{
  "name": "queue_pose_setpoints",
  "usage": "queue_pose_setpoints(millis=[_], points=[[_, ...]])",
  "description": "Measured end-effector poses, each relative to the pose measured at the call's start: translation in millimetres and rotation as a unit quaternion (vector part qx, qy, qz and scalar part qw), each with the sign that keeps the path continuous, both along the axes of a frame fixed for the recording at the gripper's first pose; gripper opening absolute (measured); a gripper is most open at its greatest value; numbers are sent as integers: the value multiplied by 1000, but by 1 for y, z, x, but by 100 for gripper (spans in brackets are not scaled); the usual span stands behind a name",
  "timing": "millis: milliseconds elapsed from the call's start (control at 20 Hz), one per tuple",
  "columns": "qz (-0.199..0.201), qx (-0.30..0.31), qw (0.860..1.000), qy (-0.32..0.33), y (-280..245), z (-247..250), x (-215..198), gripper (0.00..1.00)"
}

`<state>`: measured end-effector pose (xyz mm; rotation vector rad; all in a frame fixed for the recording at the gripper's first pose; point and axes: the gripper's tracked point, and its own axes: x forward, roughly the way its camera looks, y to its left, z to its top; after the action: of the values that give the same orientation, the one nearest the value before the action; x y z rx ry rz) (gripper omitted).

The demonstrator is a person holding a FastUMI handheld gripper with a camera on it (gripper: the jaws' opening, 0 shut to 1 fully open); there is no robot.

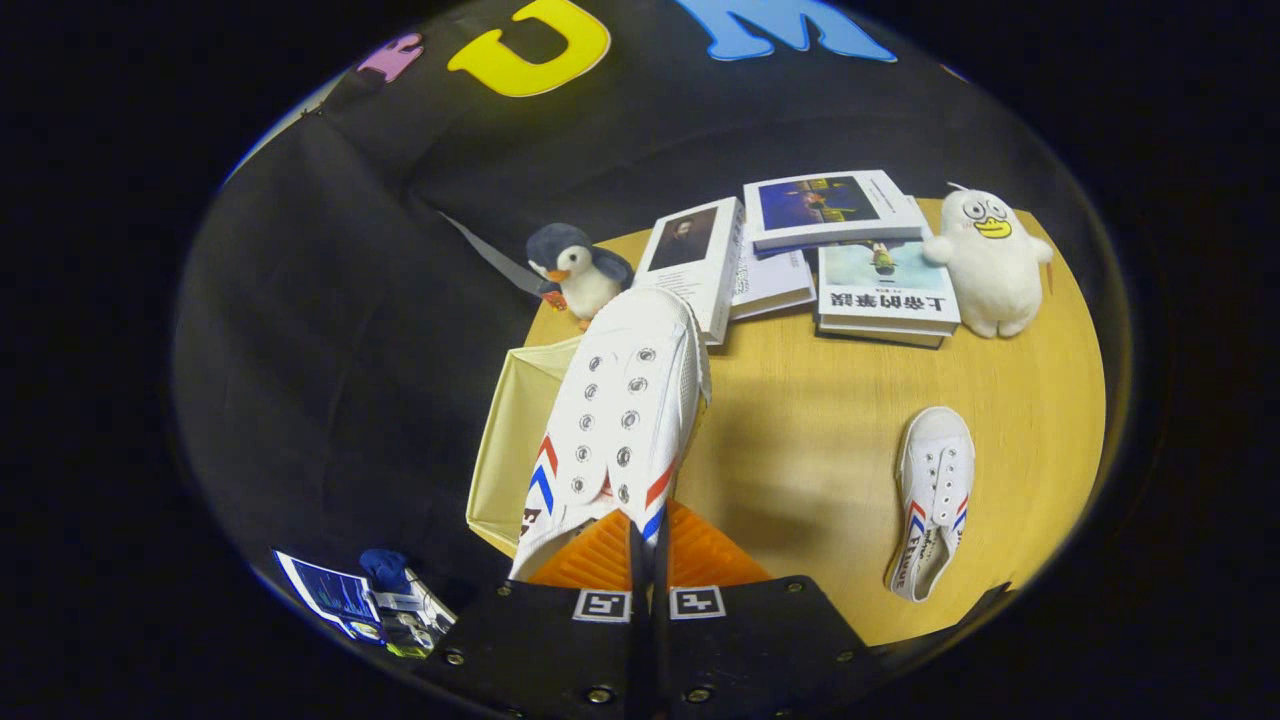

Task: Open the storage box then place both shoes into the box .Put the left shoe in first, then the right shoe, with the right side of both shoes facing outward in a uniform manner.

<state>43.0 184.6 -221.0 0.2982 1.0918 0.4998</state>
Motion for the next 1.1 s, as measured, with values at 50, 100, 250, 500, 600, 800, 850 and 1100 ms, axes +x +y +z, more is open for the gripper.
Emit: queue_pose_setpoints(millis=[50,100,250,500,600,800,850,1100], points=[[11,-1,1000,-4,11,4,2,0],[21,0,1000,-6,22,6,4,0],[48,5,999,-3,58,9,10,0],[85,2,996,14,108,-7,13,0],[94,-4,995,24,124,-18,13,0],[117,-25,992,34,150,-38,15,0],[121,-32,992,36,155,-43,17,0],[133,-63,988,46,173,-64,18,0]])
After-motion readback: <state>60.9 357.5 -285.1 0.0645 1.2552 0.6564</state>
